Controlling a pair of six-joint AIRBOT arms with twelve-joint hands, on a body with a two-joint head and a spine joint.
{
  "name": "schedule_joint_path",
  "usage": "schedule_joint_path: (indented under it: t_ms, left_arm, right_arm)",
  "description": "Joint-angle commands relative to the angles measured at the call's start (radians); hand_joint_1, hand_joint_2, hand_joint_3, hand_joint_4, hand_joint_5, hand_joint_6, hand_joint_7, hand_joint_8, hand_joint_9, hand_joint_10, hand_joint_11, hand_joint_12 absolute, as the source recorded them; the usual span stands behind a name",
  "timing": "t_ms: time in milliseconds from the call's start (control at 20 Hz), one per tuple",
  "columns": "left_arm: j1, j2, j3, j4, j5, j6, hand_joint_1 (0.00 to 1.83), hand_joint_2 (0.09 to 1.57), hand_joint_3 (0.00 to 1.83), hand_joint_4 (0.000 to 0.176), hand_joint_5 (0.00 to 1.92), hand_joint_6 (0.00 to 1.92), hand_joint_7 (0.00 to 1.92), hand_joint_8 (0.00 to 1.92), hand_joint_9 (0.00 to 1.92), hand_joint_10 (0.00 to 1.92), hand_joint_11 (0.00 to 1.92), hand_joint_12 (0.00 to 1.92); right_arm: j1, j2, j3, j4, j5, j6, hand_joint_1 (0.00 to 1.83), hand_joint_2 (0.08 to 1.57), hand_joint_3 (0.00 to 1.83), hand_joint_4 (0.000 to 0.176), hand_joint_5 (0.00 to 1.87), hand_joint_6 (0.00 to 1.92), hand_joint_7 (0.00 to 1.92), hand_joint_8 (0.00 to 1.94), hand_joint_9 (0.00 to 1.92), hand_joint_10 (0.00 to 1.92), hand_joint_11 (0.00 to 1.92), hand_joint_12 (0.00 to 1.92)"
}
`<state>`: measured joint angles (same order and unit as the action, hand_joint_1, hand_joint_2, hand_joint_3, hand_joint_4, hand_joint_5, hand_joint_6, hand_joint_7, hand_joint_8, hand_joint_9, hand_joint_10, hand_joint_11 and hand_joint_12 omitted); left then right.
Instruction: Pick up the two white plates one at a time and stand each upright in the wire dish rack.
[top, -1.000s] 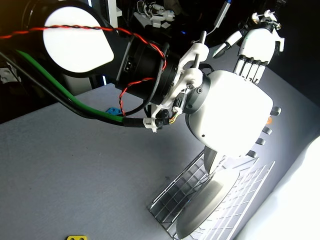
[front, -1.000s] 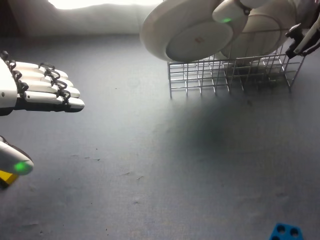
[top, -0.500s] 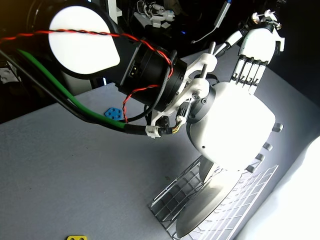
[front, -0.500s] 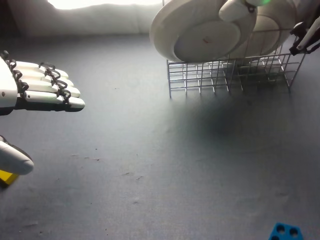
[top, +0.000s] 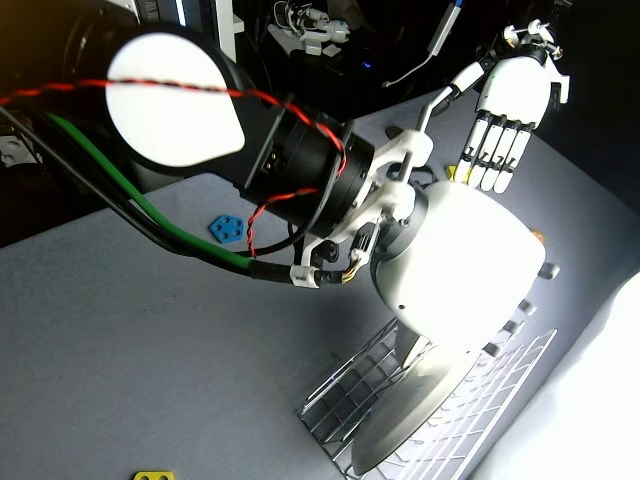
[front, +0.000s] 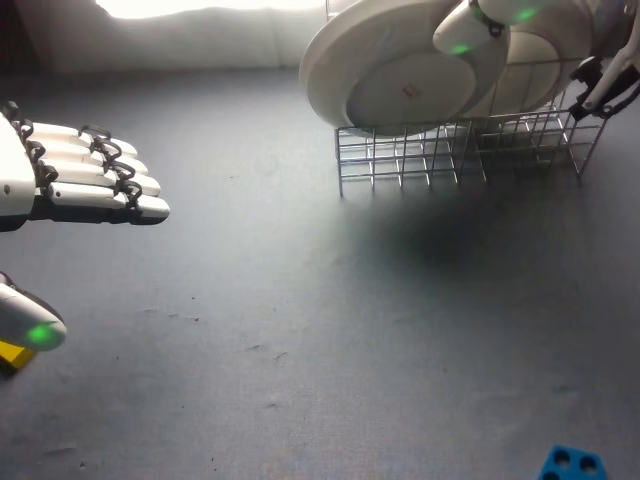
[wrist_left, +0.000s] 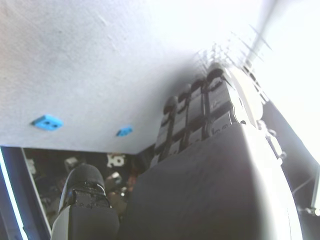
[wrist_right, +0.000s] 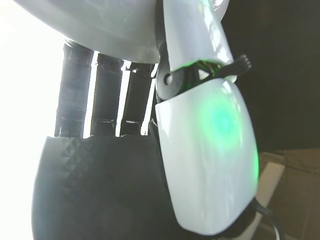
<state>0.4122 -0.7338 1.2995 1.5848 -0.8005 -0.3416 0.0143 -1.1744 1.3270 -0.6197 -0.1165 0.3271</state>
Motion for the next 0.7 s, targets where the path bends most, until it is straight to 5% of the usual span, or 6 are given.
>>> schedule_joint_path:
  t_ms: [0, 650]
  left_arm:
    - [-0.013, 0.002, 0.000, -0.060, -0.017, -0.002, 0.00, 1.08, 0.00, 0.000, 0.02, 0.00, 0.02, 0.00, 0.00, 0.00, 0.00, 0.00]
    - [-0.013, 0.001, 0.000, -0.060, -0.017, -0.002, 0.00, 1.08, 0.00, 0.000, 0.03, 0.01, 0.03, 0.01, 0.00, 0.00, 0.00, 0.00]
  right_arm:
    - [0.009, 0.002, 0.014, -0.002, 0.106, 0.009, 1.50, 1.04, 0.00, 0.000, 1.05, 0.78, 1.17, 0.55, 1.06, 0.78, 0.93, 1.39]
    - [-0.052, -0.038, 0.075, -0.003, 0.123, 0.014, 1.50, 1.04, 0.00, 0.000, 1.05, 0.80, 1.18, 0.54, 1.04, 0.81, 0.94, 1.37]
